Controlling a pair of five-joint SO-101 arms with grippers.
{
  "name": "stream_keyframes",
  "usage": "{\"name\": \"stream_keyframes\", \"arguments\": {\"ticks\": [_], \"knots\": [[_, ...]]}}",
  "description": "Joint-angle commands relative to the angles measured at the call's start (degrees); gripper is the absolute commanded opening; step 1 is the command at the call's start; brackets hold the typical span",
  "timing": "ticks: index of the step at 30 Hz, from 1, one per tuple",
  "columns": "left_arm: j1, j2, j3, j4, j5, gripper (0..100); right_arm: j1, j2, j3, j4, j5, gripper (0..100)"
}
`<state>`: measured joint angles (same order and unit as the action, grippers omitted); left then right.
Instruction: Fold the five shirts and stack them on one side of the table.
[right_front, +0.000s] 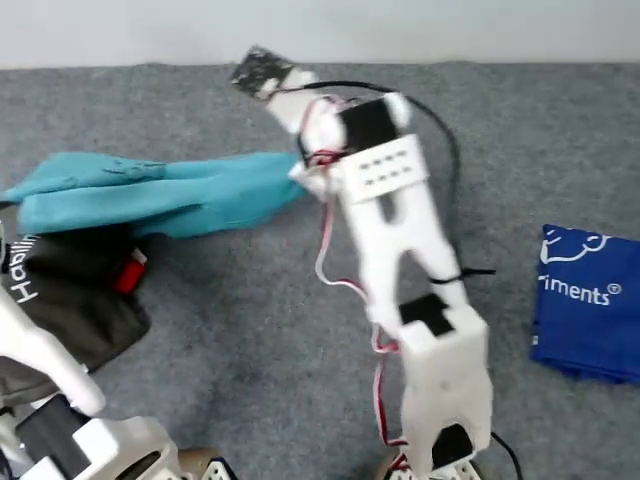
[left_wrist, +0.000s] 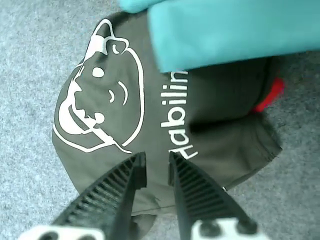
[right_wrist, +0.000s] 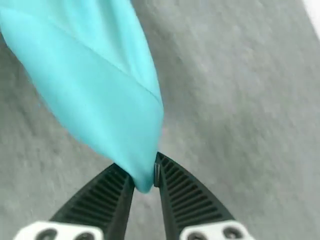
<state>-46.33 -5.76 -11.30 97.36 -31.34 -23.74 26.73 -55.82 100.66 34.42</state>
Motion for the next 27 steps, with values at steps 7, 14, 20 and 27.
{"name": "stream_keyframes", "arguments": {"ticks": [7,14,20,27], "knots": [[6.3,-3.9,-0.2,3.1,0.0,9,15.6,-27.0,18.0,2.2,9.8,1.0],[15.5,-9.1,2.0,3.1,0.0,9,26.8,-31.3,19.2,2.3,14.9,1.0],[29.7,-10.2,14.2,2.8,-0.1,9,26.3,-31.8,28.8,2.2,14.9,1.0],[45.1,-9.0,29.6,-7.8,0.0,10,24.5,-31.3,36.6,2.2,11.1,1.0]]}}
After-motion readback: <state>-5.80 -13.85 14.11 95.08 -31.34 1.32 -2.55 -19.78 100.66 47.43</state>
